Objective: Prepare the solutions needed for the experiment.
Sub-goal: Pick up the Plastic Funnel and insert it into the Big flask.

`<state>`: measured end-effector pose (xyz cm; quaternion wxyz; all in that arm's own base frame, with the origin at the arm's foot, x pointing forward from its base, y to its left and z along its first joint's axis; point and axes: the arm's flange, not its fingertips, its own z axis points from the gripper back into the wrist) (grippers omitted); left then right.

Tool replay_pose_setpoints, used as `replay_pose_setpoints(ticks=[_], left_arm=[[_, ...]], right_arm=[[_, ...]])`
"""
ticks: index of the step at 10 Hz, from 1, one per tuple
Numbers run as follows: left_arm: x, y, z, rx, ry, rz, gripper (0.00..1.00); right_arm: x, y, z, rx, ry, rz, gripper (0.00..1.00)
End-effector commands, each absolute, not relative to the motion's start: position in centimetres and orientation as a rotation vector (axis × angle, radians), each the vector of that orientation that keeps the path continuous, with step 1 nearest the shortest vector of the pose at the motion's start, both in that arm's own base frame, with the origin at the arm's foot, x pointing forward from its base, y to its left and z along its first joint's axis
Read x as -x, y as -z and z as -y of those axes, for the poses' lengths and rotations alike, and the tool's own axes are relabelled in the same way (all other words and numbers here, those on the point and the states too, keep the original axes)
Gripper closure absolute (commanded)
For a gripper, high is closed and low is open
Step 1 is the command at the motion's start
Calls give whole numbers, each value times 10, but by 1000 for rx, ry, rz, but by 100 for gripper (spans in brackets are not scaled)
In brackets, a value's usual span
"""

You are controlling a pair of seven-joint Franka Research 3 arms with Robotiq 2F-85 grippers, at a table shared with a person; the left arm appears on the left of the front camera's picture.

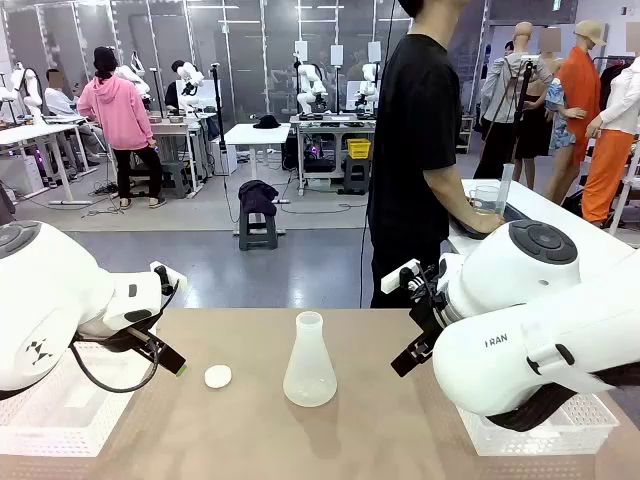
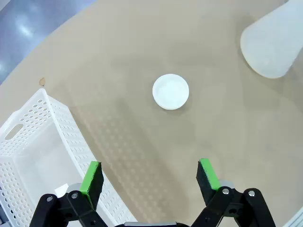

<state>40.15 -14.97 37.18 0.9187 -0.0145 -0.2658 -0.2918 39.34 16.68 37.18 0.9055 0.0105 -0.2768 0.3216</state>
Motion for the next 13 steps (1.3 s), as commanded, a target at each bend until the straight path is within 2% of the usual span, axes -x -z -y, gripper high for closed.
replay_pose_setpoints(ticks=[1, 13], left_arm=[[-401, -372, 150, 30, 600, 547, 0], [-401, -372, 150, 30, 600, 547, 0]], right_arm=[[-393, -372, -167, -22, -664, 572, 0], [-393, -372, -167, -22, -664, 572, 0]])
